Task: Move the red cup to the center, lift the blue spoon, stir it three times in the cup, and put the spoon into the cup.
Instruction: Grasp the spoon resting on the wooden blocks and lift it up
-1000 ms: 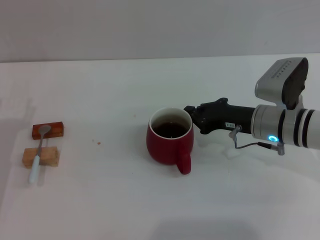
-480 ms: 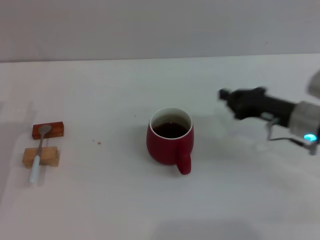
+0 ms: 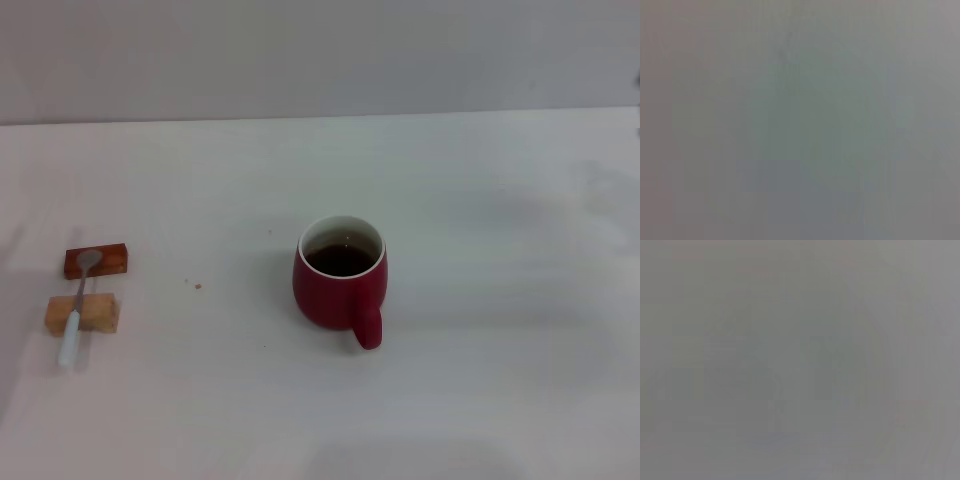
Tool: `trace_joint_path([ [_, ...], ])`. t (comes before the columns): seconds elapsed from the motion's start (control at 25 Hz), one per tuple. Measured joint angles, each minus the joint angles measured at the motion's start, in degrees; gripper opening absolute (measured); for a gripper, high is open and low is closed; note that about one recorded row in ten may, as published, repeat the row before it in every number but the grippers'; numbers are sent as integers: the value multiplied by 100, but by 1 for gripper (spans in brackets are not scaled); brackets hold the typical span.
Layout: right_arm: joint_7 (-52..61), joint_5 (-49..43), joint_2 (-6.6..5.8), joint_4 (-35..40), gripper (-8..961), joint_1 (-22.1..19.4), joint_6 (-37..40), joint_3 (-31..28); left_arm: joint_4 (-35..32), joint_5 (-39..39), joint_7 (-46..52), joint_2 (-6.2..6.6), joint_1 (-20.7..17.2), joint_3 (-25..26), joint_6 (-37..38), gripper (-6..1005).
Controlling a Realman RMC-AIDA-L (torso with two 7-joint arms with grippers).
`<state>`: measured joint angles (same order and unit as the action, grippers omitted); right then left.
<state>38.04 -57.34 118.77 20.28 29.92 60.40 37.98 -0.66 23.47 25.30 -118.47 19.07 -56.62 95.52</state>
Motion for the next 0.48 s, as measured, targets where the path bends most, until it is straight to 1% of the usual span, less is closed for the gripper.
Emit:
trace_joint_path([
  [0.08, -375, 387, 2, -82, 16, 21, -6, -172, -3, 0, 80, 6, -104, -215, 24, 798],
  [0.12, -767, 763, 2, -148, 33, 74, -50, -301, -9, 0, 187, 13, -222, -411, 61, 798],
  [0.2, -949, 947, -1, -186, 68, 111, -85, -351, -10, -3, 239, 14, -273, -508, 78, 798],
  [0.28, -1290, 1265, -10, -295, 102, 219, -205, -459, -12, 0, 288, 11, -365, -749, 92, 798],
  [0.32, -1636, 1495, -25, -401, 119, 340, -363, -562, 10, 1, 289, 4, -435, -968, 97, 798],
  [0.36, -1636, 1495, -25, -401, 153, 340, -363, -562, 10, 1, 289, 4, -435, -968, 97, 798],
  [0.4, -1761, 1556, -32, -436, 188, 394, -434, -613, 30, 0, 293, 3, -467, -1063, 98, 798],
  [0.44, -1981, 1615, -46, -480, 222, 494, -574, -763, 55, 0, 322, 6, -540, -1261, 102, 798],
  [0.48, -1981, 1615, -46, -480, 256, 494, -574, -763, 55, 0, 322, 6, -540, -1261, 102, 798],
])
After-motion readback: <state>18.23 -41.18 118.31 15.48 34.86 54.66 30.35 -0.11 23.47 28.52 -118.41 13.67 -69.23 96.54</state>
